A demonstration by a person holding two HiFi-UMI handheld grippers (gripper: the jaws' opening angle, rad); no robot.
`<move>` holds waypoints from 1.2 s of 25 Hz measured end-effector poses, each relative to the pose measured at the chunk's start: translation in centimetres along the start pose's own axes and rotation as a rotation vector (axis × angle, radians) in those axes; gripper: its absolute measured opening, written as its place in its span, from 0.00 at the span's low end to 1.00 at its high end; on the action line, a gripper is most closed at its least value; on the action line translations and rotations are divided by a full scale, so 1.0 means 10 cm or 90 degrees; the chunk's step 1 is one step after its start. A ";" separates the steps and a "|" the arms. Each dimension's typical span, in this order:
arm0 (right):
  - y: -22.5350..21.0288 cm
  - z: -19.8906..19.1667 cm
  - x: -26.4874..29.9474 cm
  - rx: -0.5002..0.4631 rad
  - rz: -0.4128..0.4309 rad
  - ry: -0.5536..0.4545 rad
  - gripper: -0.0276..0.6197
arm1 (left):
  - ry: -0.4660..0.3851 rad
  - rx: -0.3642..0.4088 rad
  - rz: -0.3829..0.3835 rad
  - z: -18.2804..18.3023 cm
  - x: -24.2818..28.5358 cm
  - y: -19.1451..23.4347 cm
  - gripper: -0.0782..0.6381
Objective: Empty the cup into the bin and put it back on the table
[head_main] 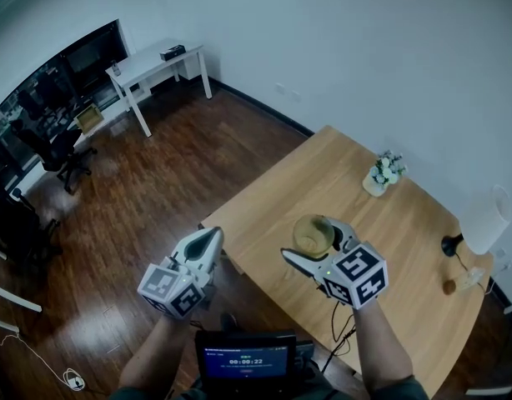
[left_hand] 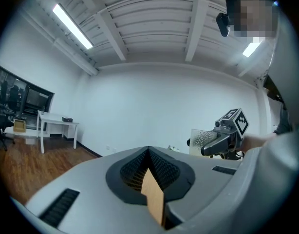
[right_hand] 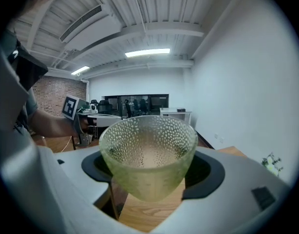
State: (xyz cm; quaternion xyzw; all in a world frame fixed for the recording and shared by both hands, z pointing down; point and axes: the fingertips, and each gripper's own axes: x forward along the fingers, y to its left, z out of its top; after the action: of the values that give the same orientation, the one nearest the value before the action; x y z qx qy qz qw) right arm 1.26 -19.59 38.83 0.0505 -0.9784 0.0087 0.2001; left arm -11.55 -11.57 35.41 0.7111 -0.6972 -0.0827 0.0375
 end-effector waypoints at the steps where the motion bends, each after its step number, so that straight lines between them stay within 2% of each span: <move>1: 0.01 0.04 0.09 -0.001 0.003 0.001 0.65 | -0.001 0.001 0.003 0.02 0.00 0.09 0.11; 9: 0.19 0.31 0.85 -0.013 0.042 0.013 0.65 | -0.011 0.025 0.012 0.21 -0.09 0.75 0.11; 16: 0.43 0.52 1.55 -0.028 0.080 0.030 0.65 | -0.021 0.028 0.034 0.35 -0.23 1.39 0.11; 23: 0.64 0.73 2.16 -0.025 0.094 0.039 0.65 | -0.015 0.035 0.032 0.44 -0.36 1.93 0.11; 30: 0.79 0.87 2.55 -0.030 0.106 0.049 0.65 | -0.022 0.027 0.030 0.49 -0.43 2.25 0.11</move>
State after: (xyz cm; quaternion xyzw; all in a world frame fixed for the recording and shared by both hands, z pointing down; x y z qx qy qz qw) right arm -26.26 -14.53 40.90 -0.0361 -0.9708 0.0041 0.2371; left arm -34.59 -7.51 34.64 0.6935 -0.7160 -0.0791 0.0124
